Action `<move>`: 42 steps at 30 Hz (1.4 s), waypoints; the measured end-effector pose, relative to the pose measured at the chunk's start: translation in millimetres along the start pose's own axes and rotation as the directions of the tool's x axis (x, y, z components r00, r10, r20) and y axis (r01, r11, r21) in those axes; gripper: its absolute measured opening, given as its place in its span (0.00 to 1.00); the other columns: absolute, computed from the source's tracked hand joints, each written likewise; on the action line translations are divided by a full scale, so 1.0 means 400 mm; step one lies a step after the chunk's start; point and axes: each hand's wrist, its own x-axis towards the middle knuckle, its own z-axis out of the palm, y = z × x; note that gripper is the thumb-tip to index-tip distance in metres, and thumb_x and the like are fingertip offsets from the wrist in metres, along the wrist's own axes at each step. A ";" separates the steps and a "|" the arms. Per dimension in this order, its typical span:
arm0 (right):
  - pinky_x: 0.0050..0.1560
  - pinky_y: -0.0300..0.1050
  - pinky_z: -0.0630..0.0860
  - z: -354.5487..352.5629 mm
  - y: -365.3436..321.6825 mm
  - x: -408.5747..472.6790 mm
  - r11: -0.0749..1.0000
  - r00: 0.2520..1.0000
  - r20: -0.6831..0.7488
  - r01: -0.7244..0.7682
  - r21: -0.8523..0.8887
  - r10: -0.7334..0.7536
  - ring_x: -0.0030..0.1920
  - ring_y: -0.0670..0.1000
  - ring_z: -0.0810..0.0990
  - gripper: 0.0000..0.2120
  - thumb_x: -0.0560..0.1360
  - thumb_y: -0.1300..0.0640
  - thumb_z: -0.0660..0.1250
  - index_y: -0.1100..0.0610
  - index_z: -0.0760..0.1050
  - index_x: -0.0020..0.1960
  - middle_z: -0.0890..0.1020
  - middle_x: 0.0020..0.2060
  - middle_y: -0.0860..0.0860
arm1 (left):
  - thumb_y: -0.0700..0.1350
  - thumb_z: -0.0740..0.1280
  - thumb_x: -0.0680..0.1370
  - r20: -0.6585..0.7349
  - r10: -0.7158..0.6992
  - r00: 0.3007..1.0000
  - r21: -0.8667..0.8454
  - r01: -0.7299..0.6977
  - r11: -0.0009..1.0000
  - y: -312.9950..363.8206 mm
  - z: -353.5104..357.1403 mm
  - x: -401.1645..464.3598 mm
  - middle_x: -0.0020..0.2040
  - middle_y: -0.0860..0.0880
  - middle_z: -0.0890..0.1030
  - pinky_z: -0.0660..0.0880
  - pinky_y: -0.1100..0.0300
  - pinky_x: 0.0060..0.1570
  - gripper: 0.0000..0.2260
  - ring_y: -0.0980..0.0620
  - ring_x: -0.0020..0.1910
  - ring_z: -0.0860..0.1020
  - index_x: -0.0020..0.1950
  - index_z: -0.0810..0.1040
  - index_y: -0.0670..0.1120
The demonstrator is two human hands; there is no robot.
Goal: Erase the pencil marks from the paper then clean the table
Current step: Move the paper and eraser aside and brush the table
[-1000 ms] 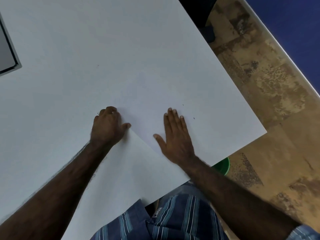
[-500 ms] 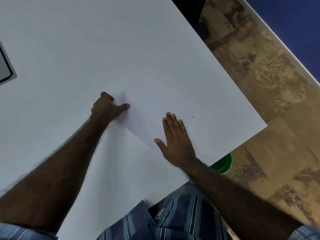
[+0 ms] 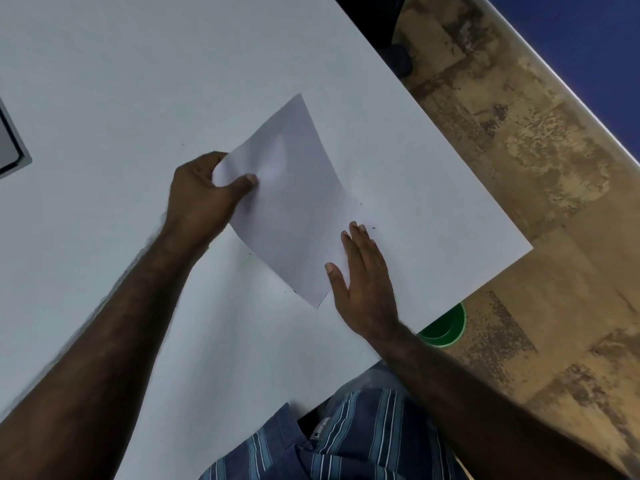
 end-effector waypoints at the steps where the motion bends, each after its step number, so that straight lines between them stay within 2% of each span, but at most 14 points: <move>1: 0.80 0.59 0.67 -0.005 0.003 -0.001 1.000 1.000 -0.018 -0.011 0.010 0.011 0.84 0.56 0.62 0.28 0.87 0.48 0.63 0.64 0.68 0.80 0.67 0.82 0.58 | 0.46 0.78 0.73 0.001 0.029 1.000 -0.017 -0.028 0.999 0.016 -0.010 -0.003 0.44 0.53 0.86 0.78 0.60 0.40 0.08 0.58 0.40 0.81 0.50 0.85 0.48; 5: 0.77 0.60 0.71 -0.017 0.024 -0.007 0.999 0.998 -0.059 -0.031 0.029 0.033 0.82 0.56 0.67 0.24 0.87 0.54 0.65 0.65 0.71 0.79 0.71 0.80 0.58 | 0.42 0.78 0.73 -0.004 0.076 0.997 -0.078 -0.076 0.994 0.061 -0.050 0.008 0.40 0.56 0.84 0.75 0.65 0.37 0.07 0.60 0.37 0.79 0.49 0.85 0.48; 11: 0.74 0.61 0.74 -0.005 0.003 -0.022 0.998 0.988 -0.137 0.070 -0.002 -0.069 0.78 0.60 0.73 0.19 0.86 0.61 0.65 0.69 0.75 0.74 0.77 0.74 0.62 | 0.38 0.76 0.73 -0.006 -0.103 0.995 -0.215 0.099 0.971 0.049 -0.134 0.087 0.36 0.51 0.80 0.71 0.64 0.32 0.07 0.55 0.32 0.76 0.41 0.81 0.47; 14: 0.74 0.63 0.72 0.022 -0.038 -0.051 0.972 0.971 -0.047 0.233 -0.015 -0.234 0.77 0.61 0.73 0.18 0.85 0.63 0.67 0.69 0.77 0.72 0.77 0.74 0.63 | 0.38 0.74 0.74 -0.027 -0.169 0.985 -0.258 0.156 0.953 0.038 -0.177 0.120 0.42 0.48 0.82 0.73 0.64 0.34 0.09 0.54 0.36 0.79 0.54 0.83 0.40; 16: 0.77 0.64 0.69 0.058 -0.066 -0.078 0.915 0.912 0.088 0.403 -0.004 -0.401 0.80 0.62 0.70 0.19 0.86 0.60 0.66 0.68 0.76 0.73 0.75 0.76 0.64 | 0.38 0.73 0.75 -0.022 -0.191 0.981 -0.274 0.177 0.945 0.029 -0.196 0.133 0.44 0.50 0.85 0.77 0.63 0.37 0.11 0.54 0.39 0.82 0.57 0.82 0.38; 19: 0.82 0.64 0.60 0.126 -0.119 -0.104 0.789 0.738 0.318 0.611 0.060 -0.595 0.84 0.63 0.62 0.25 0.89 0.50 0.60 0.67 0.70 0.79 0.66 0.81 0.64 | 0.36 0.71 0.77 0.041 -0.225 0.974 -0.344 0.225 0.912 0.003 -0.202 0.148 0.48 0.50 0.87 0.81 0.59 0.44 0.09 0.51 0.47 0.86 0.57 0.83 0.40; 21: 0.83 0.64 0.56 0.170 -0.157 -0.109 0.732 0.653 0.398 0.677 0.072 -0.644 0.85 0.62 0.57 0.31 0.90 0.43 0.55 0.67 0.66 0.81 0.61 0.83 0.64 | 0.35 0.69 0.78 0.075 -0.256 0.964 -0.395 0.265 0.880 -0.015 -0.198 0.161 0.54 0.46 0.87 0.82 0.56 0.49 0.09 0.47 0.53 0.86 0.56 0.84 0.42; 23: 0.84 0.63 0.53 0.204 -0.180 -0.100 0.709 0.623 0.446 0.705 0.035 -0.642 0.86 0.61 0.52 0.34 0.90 0.40 0.52 0.67 0.61 0.83 0.57 0.85 0.64 | 0.35 0.69 0.78 0.092 -0.297 0.950 -0.459 0.306 0.834 -0.030 -0.190 0.175 0.58 0.43 0.86 0.83 0.52 0.54 0.10 0.46 0.57 0.85 0.57 0.84 0.42; 25: 0.84 0.63 0.52 0.221 -0.184 -0.079 0.734 0.656 0.446 0.679 0.003 -0.609 0.87 0.61 0.50 0.36 0.89 0.38 0.53 0.66 0.58 0.84 0.55 0.85 0.63 | 0.35 0.70 0.78 0.091 -0.328 0.940 -0.494 0.329 0.805 -0.039 -0.185 0.185 0.54 0.44 0.87 0.82 0.51 0.56 0.07 0.48 0.55 0.86 0.55 0.81 0.43; 27: 0.84 0.64 0.53 0.216 -0.173 -0.053 0.808 0.741 0.406 0.588 -0.007 -0.536 0.87 0.60 0.50 0.39 0.87 0.37 0.57 0.66 0.59 0.84 0.56 0.85 0.62 | 0.35 0.70 0.78 0.098 -0.335 0.937 -0.508 0.337 0.793 -0.041 -0.180 0.188 0.51 0.46 0.87 0.83 0.52 0.56 0.07 0.49 0.52 0.86 0.53 0.80 0.44; 32: 0.84 0.66 0.53 0.149 -0.070 0.015 0.918 0.925 0.273 0.327 -0.223 -0.263 0.86 0.62 0.56 0.40 0.86 0.35 0.57 0.66 0.61 0.84 0.61 0.84 0.62 | 0.35 0.70 0.77 0.115 -0.330 0.937 -0.515 0.341 0.786 -0.058 -0.175 0.189 0.54 0.44 0.87 0.82 0.53 0.52 0.07 0.48 0.52 0.85 0.53 0.81 0.44; 35: 0.84 0.67 0.52 0.110 -0.034 0.041 0.924 0.970 0.225 0.171 -0.341 -0.096 0.86 0.63 0.53 0.39 0.87 0.35 0.54 0.67 0.62 0.82 0.59 0.84 0.64 | 0.36 0.71 0.77 0.129 -0.331 0.935 -0.530 0.348 0.774 -0.077 -0.172 0.193 0.58 0.43 0.85 0.82 0.53 0.52 0.11 0.47 0.53 0.85 0.58 0.81 0.43; 38: 0.84 0.67 0.52 0.128 -0.087 0.032 0.946 0.952 0.225 0.253 -0.203 -0.207 0.85 0.64 0.58 0.37 0.88 0.39 0.57 0.69 0.62 0.82 0.62 0.83 0.65 | 0.36 0.71 0.76 0.151 -0.337 0.929 -0.534 0.364 0.763 -0.091 -0.169 0.196 0.62 0.42 0.84 0.81 0.53 0.54 0.19 0.45 0.58 0.84 0.68 0.78 0.37; 42: 0.83 0.65 0.54 0.223 -0.228 -0.011 0.837 0.779 0.362 0.547 0.007 -0.512 0.86 0.61 0.54 0.35 0.88 0.42 0.57 0.67 0.60 0.83 0.58 0.84 0.64 | 0.36 0.71 0.77 0.146 -0.345 0.927 -0.536 0.367 0.760 -0.093 -0.160 0.197 0.63 0.42 0.83 0.82 0.54 0.54 0.23 0.45 0.61 0.83 0.71 0.76 0.37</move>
